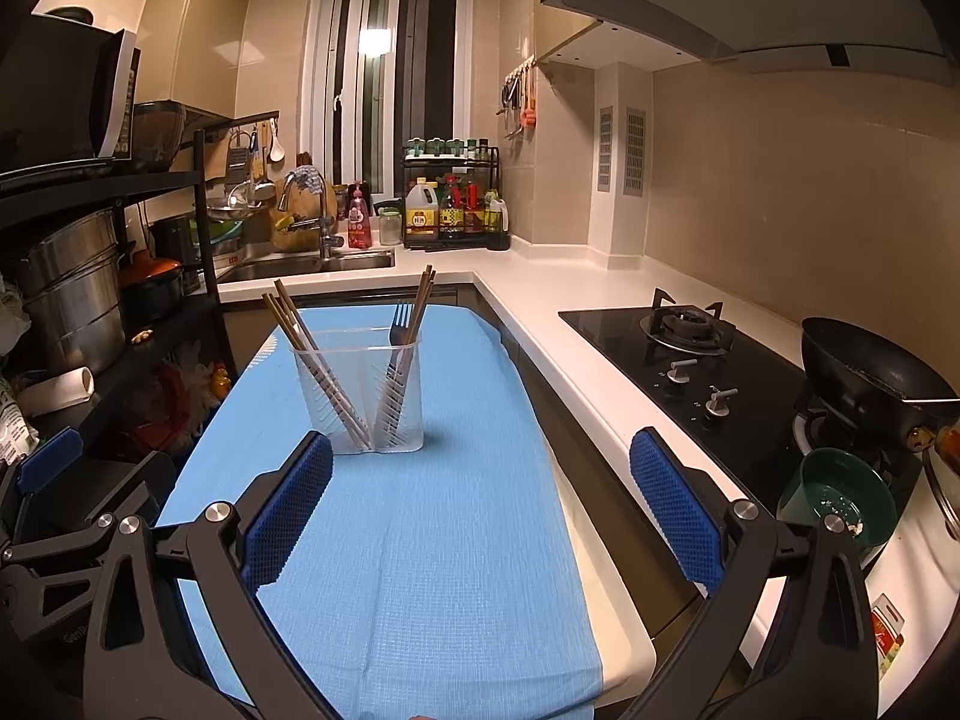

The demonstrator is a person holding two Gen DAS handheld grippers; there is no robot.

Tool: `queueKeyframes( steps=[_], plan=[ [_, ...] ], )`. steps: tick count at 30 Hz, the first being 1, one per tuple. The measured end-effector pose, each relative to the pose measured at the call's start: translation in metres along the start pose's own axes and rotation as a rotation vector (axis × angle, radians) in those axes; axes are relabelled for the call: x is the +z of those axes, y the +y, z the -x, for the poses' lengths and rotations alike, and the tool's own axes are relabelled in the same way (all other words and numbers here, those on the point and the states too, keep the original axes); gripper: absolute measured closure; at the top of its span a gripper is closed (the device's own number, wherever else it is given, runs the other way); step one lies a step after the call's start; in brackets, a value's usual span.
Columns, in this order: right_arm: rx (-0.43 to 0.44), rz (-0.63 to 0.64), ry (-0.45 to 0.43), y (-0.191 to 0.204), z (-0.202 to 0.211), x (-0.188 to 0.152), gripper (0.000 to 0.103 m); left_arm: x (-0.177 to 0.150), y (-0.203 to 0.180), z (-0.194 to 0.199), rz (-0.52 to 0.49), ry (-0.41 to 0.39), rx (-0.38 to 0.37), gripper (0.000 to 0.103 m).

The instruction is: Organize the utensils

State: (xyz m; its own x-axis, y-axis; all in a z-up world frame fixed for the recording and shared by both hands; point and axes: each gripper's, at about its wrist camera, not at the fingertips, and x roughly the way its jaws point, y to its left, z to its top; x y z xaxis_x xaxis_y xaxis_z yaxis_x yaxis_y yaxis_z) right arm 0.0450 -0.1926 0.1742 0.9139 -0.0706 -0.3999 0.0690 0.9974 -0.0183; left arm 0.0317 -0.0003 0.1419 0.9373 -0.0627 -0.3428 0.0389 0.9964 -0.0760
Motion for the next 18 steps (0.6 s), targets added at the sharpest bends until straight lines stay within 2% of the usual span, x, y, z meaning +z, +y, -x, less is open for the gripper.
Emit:
queueKeyframes(
  steps=[18],
  plan=[
    [0.002, 0.004, 0.002, 0.0017, 0.0003, -0.0002, 0.005, -0.0003, 0.0019, 0.0023, 0.002, -0.007, -0.007, 0.008]
  ],
)
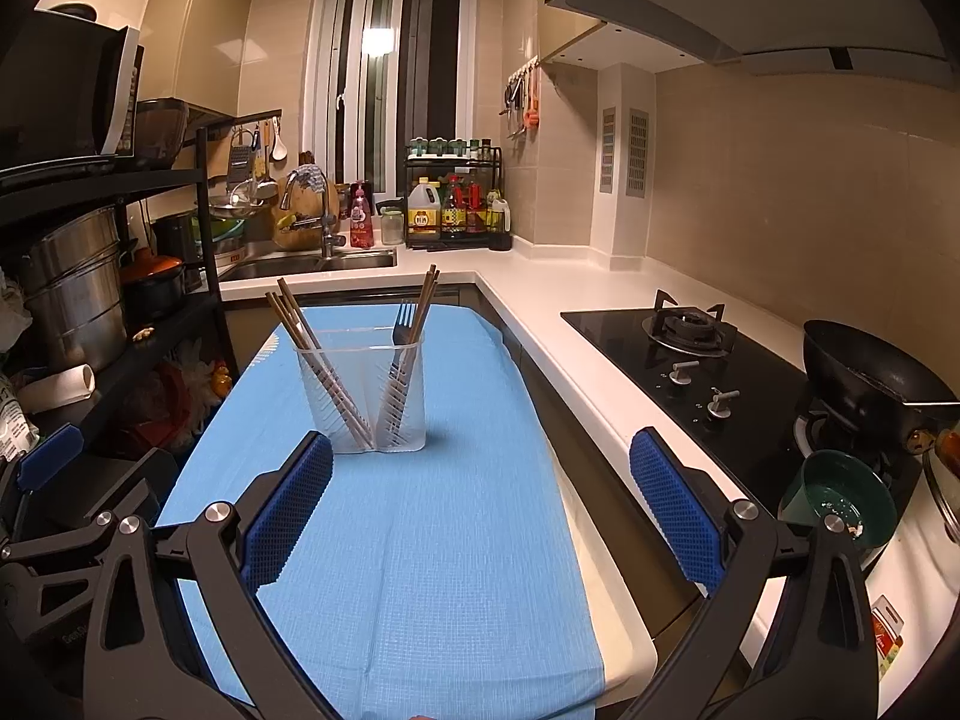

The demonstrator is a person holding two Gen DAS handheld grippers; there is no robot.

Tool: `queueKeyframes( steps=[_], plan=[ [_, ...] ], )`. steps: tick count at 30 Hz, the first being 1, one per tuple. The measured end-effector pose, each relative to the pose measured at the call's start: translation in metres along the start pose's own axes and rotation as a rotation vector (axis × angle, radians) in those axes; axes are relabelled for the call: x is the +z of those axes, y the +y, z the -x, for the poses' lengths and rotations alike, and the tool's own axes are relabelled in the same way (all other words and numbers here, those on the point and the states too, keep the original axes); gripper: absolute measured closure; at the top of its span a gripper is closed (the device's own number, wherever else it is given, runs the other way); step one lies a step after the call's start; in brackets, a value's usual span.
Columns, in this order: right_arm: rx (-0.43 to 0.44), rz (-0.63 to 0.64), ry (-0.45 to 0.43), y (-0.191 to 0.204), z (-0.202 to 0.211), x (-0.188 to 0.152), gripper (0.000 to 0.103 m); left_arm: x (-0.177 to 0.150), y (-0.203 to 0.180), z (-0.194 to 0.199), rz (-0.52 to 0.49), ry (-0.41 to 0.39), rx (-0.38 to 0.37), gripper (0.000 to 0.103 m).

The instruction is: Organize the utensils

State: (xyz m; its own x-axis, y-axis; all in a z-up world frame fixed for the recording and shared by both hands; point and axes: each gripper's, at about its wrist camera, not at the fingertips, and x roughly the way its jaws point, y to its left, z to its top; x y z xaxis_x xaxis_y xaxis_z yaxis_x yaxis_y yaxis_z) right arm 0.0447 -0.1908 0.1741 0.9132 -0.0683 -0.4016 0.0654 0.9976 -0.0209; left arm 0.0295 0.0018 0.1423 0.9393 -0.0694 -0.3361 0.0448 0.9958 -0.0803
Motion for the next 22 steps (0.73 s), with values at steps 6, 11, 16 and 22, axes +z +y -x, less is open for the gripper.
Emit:
queueKeyframes(
  steps=[6, 11, 16, 22],
  plan=[
    [0.0, 0.0, 0.001, 0.001, 0.0005, 0.0004, 0.005, 0.0004, 0.0006, -0.0002, -0.001, -0.003, -0.002, 0.008],
    [-0.001, 0.002, 0.0, 0.0033, 0.0007, 0.0006, 0.005, 0.0, 0.0008, 0.0001, -0.002, -0.003, -0.002, 0.008],
    [0.0, 0.002, 0.0, 0.0033, 0.0007, 0.0006, 0.005, 0.0002, 0.0011, 0.0002, -0.002, -0.002, -0.002, 0.008],
    [-0.003, 0.005, -0.002, 0.0046, 0.0008, 0.0007, 0.005, 0.0007, 0.0009, -0.0009, 0.0, 0.009, 0.004, 0.008]
  ],
)
